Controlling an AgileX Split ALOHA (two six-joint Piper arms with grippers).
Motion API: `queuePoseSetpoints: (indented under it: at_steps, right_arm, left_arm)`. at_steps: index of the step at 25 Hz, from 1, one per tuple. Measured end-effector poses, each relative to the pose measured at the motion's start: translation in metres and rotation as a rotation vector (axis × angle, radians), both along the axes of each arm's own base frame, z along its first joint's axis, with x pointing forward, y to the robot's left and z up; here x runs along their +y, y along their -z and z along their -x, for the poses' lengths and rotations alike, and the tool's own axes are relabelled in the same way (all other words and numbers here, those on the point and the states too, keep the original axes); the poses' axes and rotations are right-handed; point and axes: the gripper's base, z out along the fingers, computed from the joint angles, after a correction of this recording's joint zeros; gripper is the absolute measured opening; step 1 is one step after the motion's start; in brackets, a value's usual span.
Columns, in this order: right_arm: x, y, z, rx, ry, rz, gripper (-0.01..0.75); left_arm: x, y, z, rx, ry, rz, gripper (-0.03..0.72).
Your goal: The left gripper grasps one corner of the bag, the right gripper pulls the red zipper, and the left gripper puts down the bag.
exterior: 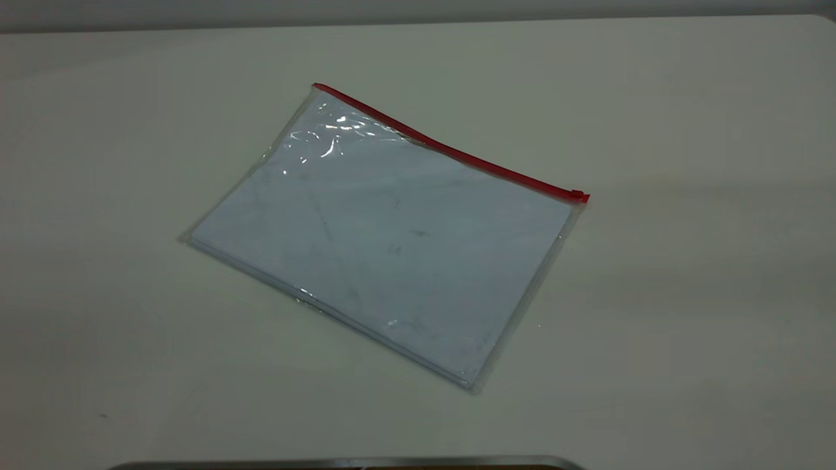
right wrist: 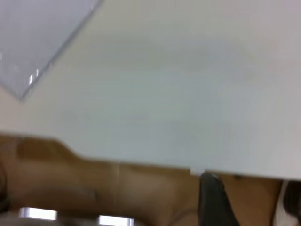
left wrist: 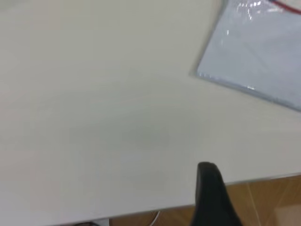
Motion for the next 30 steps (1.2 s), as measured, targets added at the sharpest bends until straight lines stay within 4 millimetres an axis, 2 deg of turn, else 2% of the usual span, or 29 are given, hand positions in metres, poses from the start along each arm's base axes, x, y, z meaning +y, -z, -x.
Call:
queuePoseSetpoints:
  at_steps: [7, 9, 30]
  right_arm:
    - [-0.004, -0.006, 0.043, -0.285, 0.071, -0.014, 0.456]
    - [-0.004, -0.005, 0.05, -0.325, 0.071, -0.016, 0.456]
    - [-0.004, -0.004, 0.051, -0.325, 0.07, -0.016, 0.455]
  left_arm:
    - [0.0, 0.0, 0.0, 0.001, 0.0, 0.0, 0.515]
    - [0.0, 0.0, 0.0, 0.001, 0.0, 0.0, 0.515]
    - [-0.001, 0.0, 0.0, 0.003, -0.041, 0.001, 0.515]
